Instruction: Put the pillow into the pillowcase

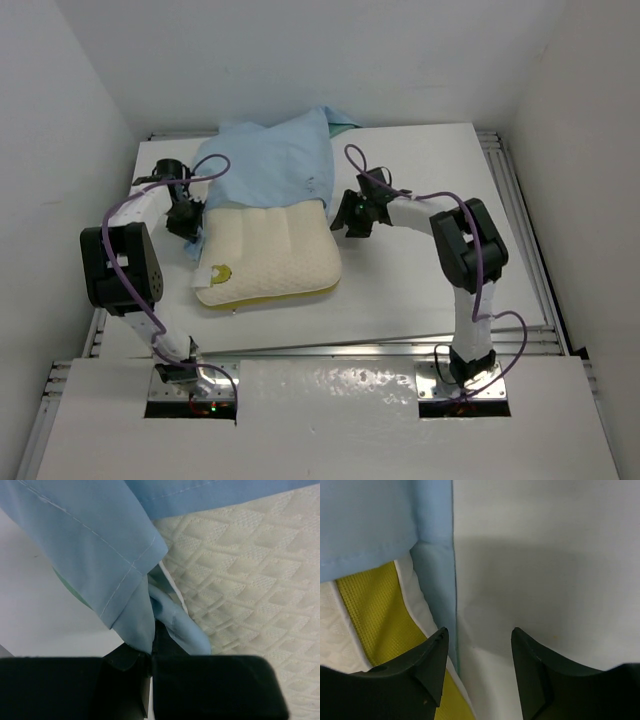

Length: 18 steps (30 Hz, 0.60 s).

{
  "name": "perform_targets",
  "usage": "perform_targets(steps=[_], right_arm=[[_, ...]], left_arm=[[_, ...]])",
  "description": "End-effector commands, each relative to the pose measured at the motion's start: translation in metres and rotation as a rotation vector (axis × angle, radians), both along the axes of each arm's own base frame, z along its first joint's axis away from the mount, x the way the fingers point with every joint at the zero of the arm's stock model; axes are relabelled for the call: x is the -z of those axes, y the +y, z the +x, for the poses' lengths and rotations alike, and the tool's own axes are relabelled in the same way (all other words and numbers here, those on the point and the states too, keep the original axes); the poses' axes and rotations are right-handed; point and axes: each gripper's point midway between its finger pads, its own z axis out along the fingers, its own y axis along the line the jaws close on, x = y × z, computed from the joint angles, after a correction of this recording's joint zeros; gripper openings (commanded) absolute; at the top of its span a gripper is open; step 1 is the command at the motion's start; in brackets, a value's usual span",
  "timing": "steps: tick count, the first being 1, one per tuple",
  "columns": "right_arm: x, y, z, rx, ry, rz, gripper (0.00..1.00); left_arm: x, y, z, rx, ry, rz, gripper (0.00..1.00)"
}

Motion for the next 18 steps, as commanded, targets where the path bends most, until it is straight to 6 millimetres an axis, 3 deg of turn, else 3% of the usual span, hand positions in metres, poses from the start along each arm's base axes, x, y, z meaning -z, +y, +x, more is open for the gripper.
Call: perform_targets(steps=[1,5,7,13,15,17,18], right_arm=[[-0.022,0.032,0.018,-0.037,-0.100,0.064,0.53],[0.009,0.038,0.016,-0.008,-0.037,0.032,0.51],[0.031,0.048,0.004,-0.030,0.010,0.012,0.52],[0.041,0.087,-0.024,-0.112,0.051,0.083,0.60],[0.041,0.095,-0.023,-0.080,0.050,0.127,0.47],[0.050,0.094,-0.022,-0.039,0.069,0.143,0.23],[0.053,0.093,-0.016,-0.020,0.043,0.146,0.04]], left_arm=[[-0.003,0.002,0.006,-0.020,-0.017,0.011,0.00],[-0.001,0.000,0.006,-0.023,-0.009,-0.002,0.00],[-0.001,0.000,0.005,-0.019,-0.007,-0.005,0.00],[0.006,-0.007,0.008,-0.008,0.000,-0.033,0.00],[0.008,-0.010,0.007,0.000,0.013,-0.042,0.00],[0.012,-0.016,0.005,0.021,0.026,-0.049,0.00],[0.012,-0.019,0.005,0.033,0.025,-0.054,0.00]])
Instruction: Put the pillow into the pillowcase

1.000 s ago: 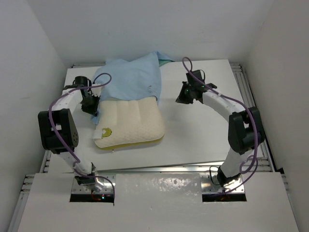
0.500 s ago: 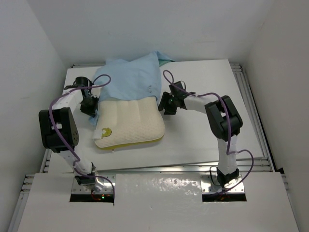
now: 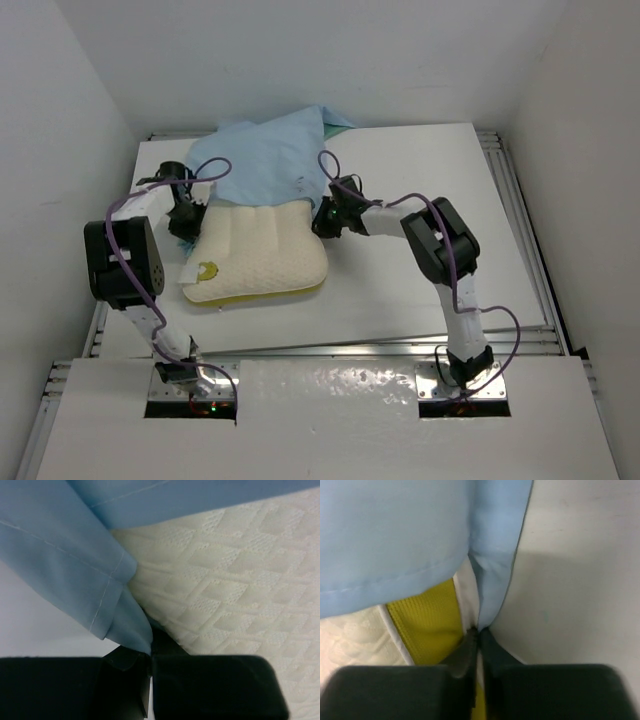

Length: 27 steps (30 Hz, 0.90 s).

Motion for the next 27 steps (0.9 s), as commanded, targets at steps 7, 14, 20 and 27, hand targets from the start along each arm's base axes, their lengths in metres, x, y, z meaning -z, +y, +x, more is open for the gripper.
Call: perform_targets(steps=[7,14,20,27], right_arm=[[-0.043,-0.022,0.009,0.122,-0.114,0.167,0.00],[-0.216,-0.037,-0.017,0.033,-0.313,0.477,0.00],[-0.250,-0.066,-0.018,0.073,-0.371,0.497,0.00],[-0.175,-0.086,-0.025,0.043,-0.249,0.148,0.37]], left_arm=[[-0.033,-0.036,0.006,0.061,-0.004,-0.216,0.00],[-0.139,-0.062,0.022,0.247,-0.092,-0.388,0.00],[-0.193,-0.072,0.052,0.270,-0.262,-0.436,0.00],[-0.116,-0.036,0.031,0.185,-0.043,-0.258,0.26]])
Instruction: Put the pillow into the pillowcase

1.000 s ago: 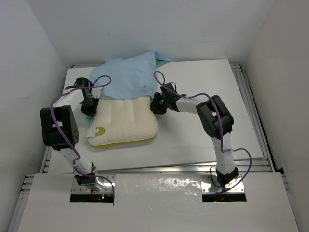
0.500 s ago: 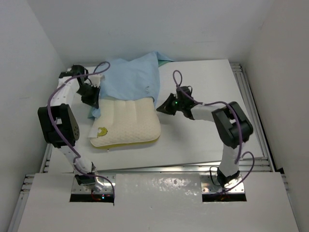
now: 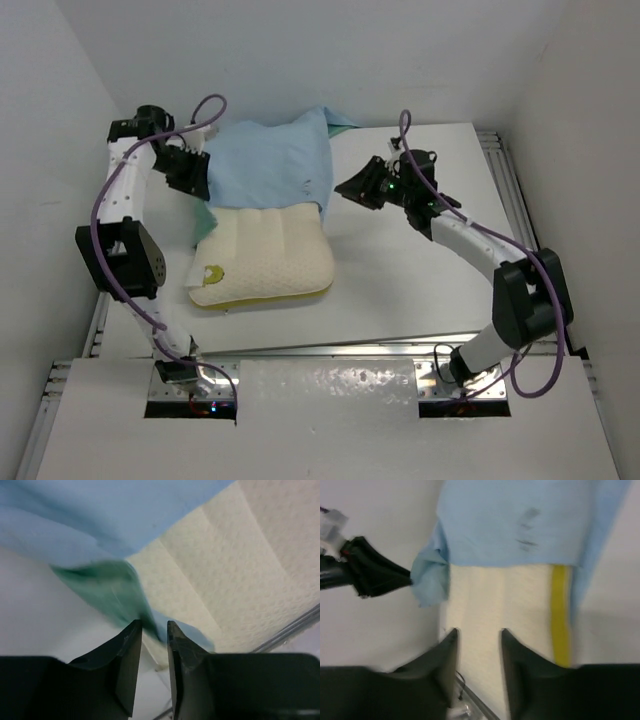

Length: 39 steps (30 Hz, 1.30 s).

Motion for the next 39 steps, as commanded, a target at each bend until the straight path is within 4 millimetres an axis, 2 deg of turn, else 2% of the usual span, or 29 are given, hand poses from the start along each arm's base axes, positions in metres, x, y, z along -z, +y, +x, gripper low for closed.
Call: perform_targets(steps=[1,3,4,5,6,7,9,10,12,13,15,17,18,19,21,23,26,27,28,29,30,32,33,34,35,36,37,38,39], right_arm=[[0.054,-0.012,-0.017,-0.049,0.099,-0.259,0.47],[0.064,-0.005,-0.029,-0.100,0.115,-0.310,0.64],[0.076,-0.001,-0.037,-0.147,0.134,-0.336,0.67],[0.082,0.004,-0.044,-0.179,0.145,-0.342,0.69],[0.088,0.015,-0.054,-0.230,0.156,-0.344,0.71],[0.099,0.025,-0.064,-0.289,0.186,-0.333,0.77],[0.117,0.040,-0.079,-0.347,0.235,-0.330,0.79],[0.119,0.048,-0.080,-0.360,0.228,-0.312,0.79],[0.129,0.056,-0.085,-0.356,0.272,-0.277,0.79],[0.132,0.062,-0.084,-0.367,0.274,-0.244,0.79],[0.131,0.071,-0.080,-0.366,0.277,-0.206,0.78],[0.137,0.077,-0.078,-0.369,0.287,-0.207,0.73],[0.136,0.081,-0.076,-0.367,0.293,-0.193,0.66],[0.135,0.084,-0.075,-0.366,0.305,-0.178,0.43],[0.125,0.091,-0.067,-0.350,0.289,-0.141,0.18],[0.100,0.100,-0.051,-0.318,0.244,-0.076,0.00],[0.067,0.112,-0.029,-0.259,0.202,0.020,0.00],[0.057,0.113,-0.022,-0.220,0.211,0.058,0.00],[0.047,0.115,-0.015,-0.196,0.187,0.086,0.00],[0.035,0.115,-0.007,-0.155,0.177,0.128,0.00],[0.029,0.115,-0.003,-0.133,0.173,0.150,0.00],[0.020,0.115,0.001,-0.096,0.170,0.191,0.00],[0.011,0.116,0.004,-0.080,0.163,0.223,0.00],[0.006,0.115,0.008,-0.064,0.154,0.230,0.00],[0.003,0.115,0.010,-0.058,0.149,0.232,0.00],[0.004,0.115,0.010,-0.057,0.154,0.218,0.00],[-0.001,0.117,0.010,-0.060,0.146,0.221,0.00],[-0.002,0.118,0.010,-0.065,0.144,0.222,0.00],[-0.002,0.118,0.009,-0.068,0.147,0.224,0.00]], left_arm=[[0.047,0.019,-0.023,-0.022,0.149,0.089,0.30],[0.053,0.029,-0.023,-0.049,0.123,0.154,0.32],[0.062,0.030,-0.029,-0.048,0.140,0.176,0.34],[0.060,0.035,-0.026,-0.048,0.104,0.211,0.37],[0.060,0.043,-0.028,-0.055,0.102,0.277,0.42],[0.061,0.042,-0.029,-0.034,0.095,0.309,0.52],[0.046,0.046,-0.027,0.009,0.033,0.399,0.59],[0.029,0.036,-0.023,0.070,-0.043,0.432,0.70],[0.009,0.027,-0.021,0.136,-0.131,0.478,0.84],[-0.011,0.003,-0.020,0.244,-0.228,0.504,0.96],[-0.037,-0.024,-0.022,0.364,-0.355,0.501,1.00],[-0.046,-0.044,-0.028,0.441,-0.406,0.459,1.00],[-0.044,-0.062,-0.035,0.512,-0.412,0.450,1.00],[-0.038,-0.072,-0.046,0.577,-0.385,0.456,1.00],[-0.018,-0.087,-0.064,0.664,-0.325,0.485,1.00],[-0.013,-0.114,-0.081,0.749,-0.323,0.426,1.00],[-0.021,-0.133,-0.094,0.797,-0.361,0.332,1.00],[-0.018,-0.135,-0.099,0.815,-0.358,0.323,1.00],[-0.025,-0.137,-0.102,0.848,-0.416,0.328,1.00],[-0.020,-0.135,-0.113,0.862,-0.441,0.332,1.00],[-0.022,-0.138,-0.107,0.878,-0.517,0.344,1.00],[-0.016,-0.139,-0.110,0.887,-0.587,0.372,1.00],[-0.002,-0.138,-0.123,0.910,-0.601,0.383,1.00],[-0.005,-0.139,-0.116,0.897,-0.666,0.407,1.00],[0.014,-0.135,-0.121,0.902,-0.646,0.419,1.00],[0.010,-0.136,-0.112,0.862,-0.711,0.432,1.00],[0.012,-0.125,-0.102,0.787,-0.724,0.491,1.00],[0.029,-0.120,-0.099,0.754,-0.712,0.518,1.00],[0.029,-0.122,-0.088,0.737,-0.748,0.538,1.00]])
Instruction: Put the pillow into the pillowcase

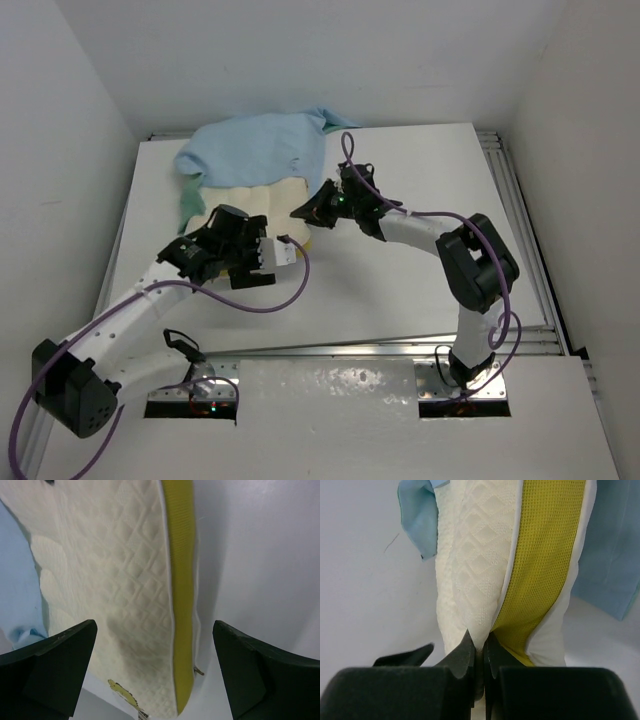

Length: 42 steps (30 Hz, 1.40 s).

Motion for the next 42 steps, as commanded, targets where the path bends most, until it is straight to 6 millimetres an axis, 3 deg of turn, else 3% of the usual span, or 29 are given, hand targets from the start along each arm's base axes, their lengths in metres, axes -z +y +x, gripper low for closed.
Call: perform_targets(steps=[1,4,8,13,16,17,18,19,20,24,25,26,27,29,30,32,33,35,36,37,39,42], right_arm=[[-0.081,0.011,0.022,0.052,-0.164,0.150,0.00],[-0.083,0.009,0.018,0.056,-0.157,0.160,0.00],[-0.087,0.008,0.015,0.049,-0.164,0.162,0.00],[-0.085,0.010,0.011,0.043,-0.158,0.174,0.00],[-0.084,0.011,0.010,0.045,-0.152,0.183,0.00],[-0.083,0.010,0.009,0.043,-0.150,0.181,0.00],[-0.081,0.010,0.009,0.043,-0.149,0.178,0.00],[-0.081,0.010,0.009,0.043,-0.153,0.176,0.00],[-0.081,0.010,0.009,0.042,-0.152,0.171,0.00],[-0.075,0.014,0.007,-0.007,-0.158,0.144,0.00],[-0.063,0.013,0.003,-0.050,-0.152,0.089,0.01],[-0.063,0.011,0.009,-0.065,-0.149,0.060,0.23],[-0.056,0.005,0.009,-0.081,-0.139,0.021,0.36],[-0.041,-0.017,0.010,-0.054,-0.110,-0.045,0.53],[-0.037,-0.044,0.020,0.056,-0.102,-0.033,0.60],[-0.028,-0.075,0.028,0.182,-0.091,-0.011,0.62],[-0.009,-0.095,0.028,0.239,-0.062,-0.030,0.62],[0.011,-0.106,0.034,0.249,-0.082,-0.139,0.62],[-0.014,-0.098,0.044,0.226,-0.137,-0.146,0.62],[0.031,-0.095,0.043,0.176,-0.053,-0.236,0.62],[0.033,-0.080,0.055,0.145,-0.063,-0.238,0.62],[0.058,-0.070,0.069,0.150,-0.066,-0.246,0.62]], left_arm=[[-0.010,0.002,0.053,-0.116,-0.233,-0.011,1.00],[-0.004,-0.003,0.068,-0.157,-0.270,-0.040,1.00],[0.024,0.000,0.077,-0.194,-0.258,-0.010,1.00],[0.036,-0.003,0.086,-0.221,-0.257,-0.015,0.99],[0.035,-0.015,0.081,-0.199,-0.202,-0.071,0.64],[0.032,-0.018,0.077,-0.191,-0.172,-0.081,0.44],[0.032,-0.020,0.075,-0.181,-0.153,-0.084,0.36],[0.028,-0.029,0.072,-0.148,-0.131,-0.116,0.11],[0.028,-0.029,0.069,-0.163,-0.110,-0.124,0.00],[0.010,-0.027,0.072,-0.223,-0.111,-0.152,0.00],[-0.005,-0.026,0.077,-0.250,-0.140,-0.181,0.00],[-0.012,-0.026,0.077,-0.278,-0.140,-0.203,0.00],[-0.020,-0.025,0.079,-0.292,-0.154,-0.214,0.00],[-0.041,-0.019,0.084,-0.332,-0.206,-0.233,0.00],[-0.050,-0.015,0.084,-0.333,-0.238,-0.229,0.00],[-0.057,-0.012,0.084,-0.327,-0.264,-0.225,0.00],[-0.059,-0.011,0.084,-0.330,-0.275,-0.223,0.00],[-0.062,-0.009,0.084,-0.320,-0.289,-0.211,0.00],[-0.064,-0.009,0.084,-0.319,-0.294,-0.211,0.00],[-0.067,-0.008,0.086,-0.321,-0.304,-0.208,0.00],[-0.071,-0.007,0.089,-0.320,-0.326,-0.202,0.00],[-0.080,-0.008,0.093,-0.320,-0.353,-0.206,0.00]])
